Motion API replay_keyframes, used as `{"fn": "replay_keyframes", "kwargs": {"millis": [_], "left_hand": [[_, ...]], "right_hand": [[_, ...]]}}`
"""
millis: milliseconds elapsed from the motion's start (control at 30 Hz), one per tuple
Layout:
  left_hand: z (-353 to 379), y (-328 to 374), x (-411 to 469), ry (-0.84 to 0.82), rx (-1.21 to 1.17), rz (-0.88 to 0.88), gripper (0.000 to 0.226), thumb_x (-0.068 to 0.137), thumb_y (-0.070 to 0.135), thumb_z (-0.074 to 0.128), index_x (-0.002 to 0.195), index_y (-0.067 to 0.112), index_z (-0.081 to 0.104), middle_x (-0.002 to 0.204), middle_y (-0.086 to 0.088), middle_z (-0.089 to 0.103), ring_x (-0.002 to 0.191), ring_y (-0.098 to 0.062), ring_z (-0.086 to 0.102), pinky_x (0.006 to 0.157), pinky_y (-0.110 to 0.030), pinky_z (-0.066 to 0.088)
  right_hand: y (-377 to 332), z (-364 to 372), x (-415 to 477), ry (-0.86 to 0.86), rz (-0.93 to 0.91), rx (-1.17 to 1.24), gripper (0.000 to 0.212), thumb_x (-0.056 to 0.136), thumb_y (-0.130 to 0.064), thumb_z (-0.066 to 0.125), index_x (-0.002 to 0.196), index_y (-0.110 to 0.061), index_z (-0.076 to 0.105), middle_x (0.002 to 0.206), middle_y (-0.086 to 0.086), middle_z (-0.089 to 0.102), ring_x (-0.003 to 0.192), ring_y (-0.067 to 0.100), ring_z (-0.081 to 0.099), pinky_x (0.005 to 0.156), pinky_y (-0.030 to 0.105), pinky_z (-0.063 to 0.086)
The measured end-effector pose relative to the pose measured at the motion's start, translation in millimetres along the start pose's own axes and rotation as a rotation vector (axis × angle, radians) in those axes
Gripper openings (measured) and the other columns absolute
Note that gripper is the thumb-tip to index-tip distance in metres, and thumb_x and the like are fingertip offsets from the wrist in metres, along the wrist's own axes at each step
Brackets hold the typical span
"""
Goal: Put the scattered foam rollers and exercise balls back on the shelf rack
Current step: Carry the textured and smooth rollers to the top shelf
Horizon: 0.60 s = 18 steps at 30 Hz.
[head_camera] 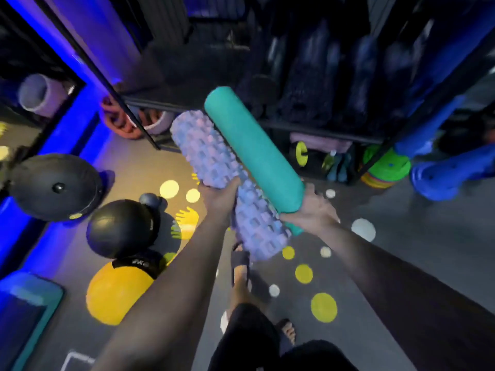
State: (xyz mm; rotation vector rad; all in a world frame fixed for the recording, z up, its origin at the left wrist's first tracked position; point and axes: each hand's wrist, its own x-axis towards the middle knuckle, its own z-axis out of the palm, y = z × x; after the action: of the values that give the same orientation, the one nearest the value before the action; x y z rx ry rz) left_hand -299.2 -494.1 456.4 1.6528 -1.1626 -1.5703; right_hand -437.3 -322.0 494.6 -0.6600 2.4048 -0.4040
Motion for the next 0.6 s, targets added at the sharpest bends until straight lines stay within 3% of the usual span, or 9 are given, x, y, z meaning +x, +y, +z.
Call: {"fn": "replay_keyframes", "kwargs": {"millis": [200,267,333,400,533,600], "left_hand": [[-19.7,134.4,-53.1,-0.001,-0.080,0.159,0.089,0.065,0.034,0.088,0.132,0.019,0.033,0.128,-0.023,0.064,0.112,-0.042,0.066,0.089,-0.059,0.055],[-14.9,173.3,-62.9,-0.026,-0.116,0.217,0.090,0.063,0.036,0.088,0.132,0.022,0.031,0.131,-0.026,0.063,0.103,-0.040,0.067,0.087,-0.065,0.053],[-5.7,211.3,-71.8,-0.022,-0.146,0.293,0.092,0.067,0.031,0.088,0.139,0.018,0.032,0.128,-0.018,0.063,0.099,-0.025,0.061,0.093,-0.055,0.053],[8.7,242.4,-74.0,-0.043,-0.199,0.338,0.097,0.063,0.032,0.087,0.142,0.016,0.033,0.121,-0.006,0.061,0.103,-0.022,0.061,0.099,-0.045,0.054],[44.8,295.6,-71.3,-0.186,-0.236,0.330,0.094,0.069,0.030,0.087,0.144,0.018,0.032,0.110,0.005,0.060,0.105,-0.022,0.063,0.097,-0.043,0.055],[67.7,317.7,-61.2,-0.259,-0.269,0.299,0.099,0.058,0.035,0.090,0.142,0.022,0.041,0.116,0.002,0.066,0.105,-0.021,0.067,0.096,-0.045,0.057]], "right_hand": [[-63.7,-102.1,-37.1,0.122,-0.197,0.032,0.106,0.055,-0.067,0.076,0.143,-0.033,0.027,0.129,0.006,0.062,0.118,0.031,0.062,0.093,0.039,0.052],[-78.7,-131.7,-41.6,0.204,-0.257,0.069,0.107,0.053,-0.068,0.076,0.142,-0.034,0.028,0.127,0.006,0.062,0.117,0.031,0.061,0.091,0.039,0.052],[-92.4,-162.3,-43.8,0.278,-0.298,0.109,0.108,0.050,-0.070,0.075,0.141,-0.036,0.029,0.127,0.005,0.060,0.116,0.031,0.060,0.091,0.041,0.052],[-102.1,-194.0,-42.2,0.332,-0.313,0.139,0.111,0.048,-0.071,0.075,0.143,-0.036,0.030,0.128,0.004,0.059,0.118,0.031,0.059,0.094,0.042,0.052],[-111.9,-248.7,-26.5,0.428,-0.280,0.162,0.116,0.044,-0.075,0.074,0.144,-0.033,0.033,0.131,0.005,0.059,0.120,0.031,0.059,0.097,0.042,0.051],[-115.4,-270.7,-12.0,0.457,-0.251,0.189,0.111,0.048,-0.073,0.076,0.143,-0.033,0.036,0.131,0.004,0.060,0.119,0.030,0.060,0.096,0.040,0.051]]}}
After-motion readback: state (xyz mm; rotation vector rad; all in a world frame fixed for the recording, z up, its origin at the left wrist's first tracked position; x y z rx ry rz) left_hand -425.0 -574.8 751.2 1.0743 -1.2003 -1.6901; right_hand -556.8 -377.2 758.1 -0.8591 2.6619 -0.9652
